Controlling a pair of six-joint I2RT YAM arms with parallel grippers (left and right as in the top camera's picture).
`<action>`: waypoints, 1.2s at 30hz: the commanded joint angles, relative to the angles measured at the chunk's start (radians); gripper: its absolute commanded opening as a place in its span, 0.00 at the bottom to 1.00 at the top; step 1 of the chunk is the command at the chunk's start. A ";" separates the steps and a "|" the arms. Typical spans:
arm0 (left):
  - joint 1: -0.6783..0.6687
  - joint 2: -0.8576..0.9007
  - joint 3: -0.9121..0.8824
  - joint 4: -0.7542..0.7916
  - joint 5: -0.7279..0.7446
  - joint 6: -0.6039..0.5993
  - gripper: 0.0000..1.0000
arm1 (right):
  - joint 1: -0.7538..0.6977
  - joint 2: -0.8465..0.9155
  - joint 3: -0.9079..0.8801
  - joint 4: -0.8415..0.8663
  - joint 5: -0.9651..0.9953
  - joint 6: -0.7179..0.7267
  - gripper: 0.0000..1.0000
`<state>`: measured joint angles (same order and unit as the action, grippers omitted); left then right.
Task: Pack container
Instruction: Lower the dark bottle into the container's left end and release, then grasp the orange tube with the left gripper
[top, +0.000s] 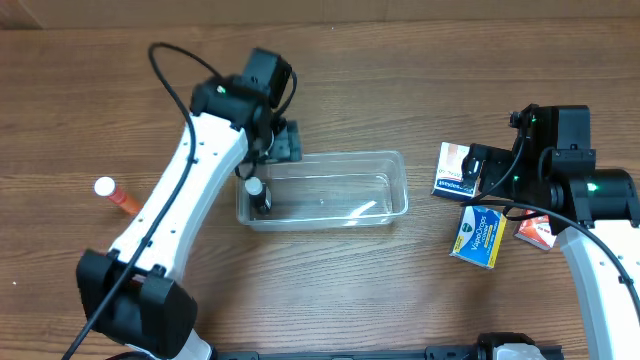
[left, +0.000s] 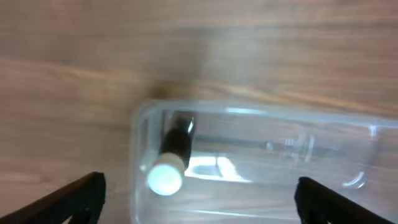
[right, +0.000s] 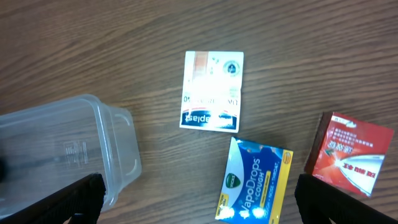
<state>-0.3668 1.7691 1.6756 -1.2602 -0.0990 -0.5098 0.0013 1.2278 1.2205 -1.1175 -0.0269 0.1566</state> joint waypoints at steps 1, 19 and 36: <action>0.026 -0.020 0.230 -0.152 -0.119 0.005 1.00 | -0.002 -0.002 0.030 0.004 -0.005 0.004 1.00; 0.774 -0.313 -0.026 -0.182 0.039 0.174 1.00 | -0.002 -0.002 0.030 0.005 -0.005 0.005 1.00; 0.851 0.061 -0.156 0.057 0.142 0.304 0.99 | -0.002 -0.002 0.030 0.004 -0.006 0.004 1.00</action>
<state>0.4908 1.7943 1.5265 -1.2148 0.0212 -0.2314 0.0013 1.2278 1.2232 -1.1183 -0.0269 0.1570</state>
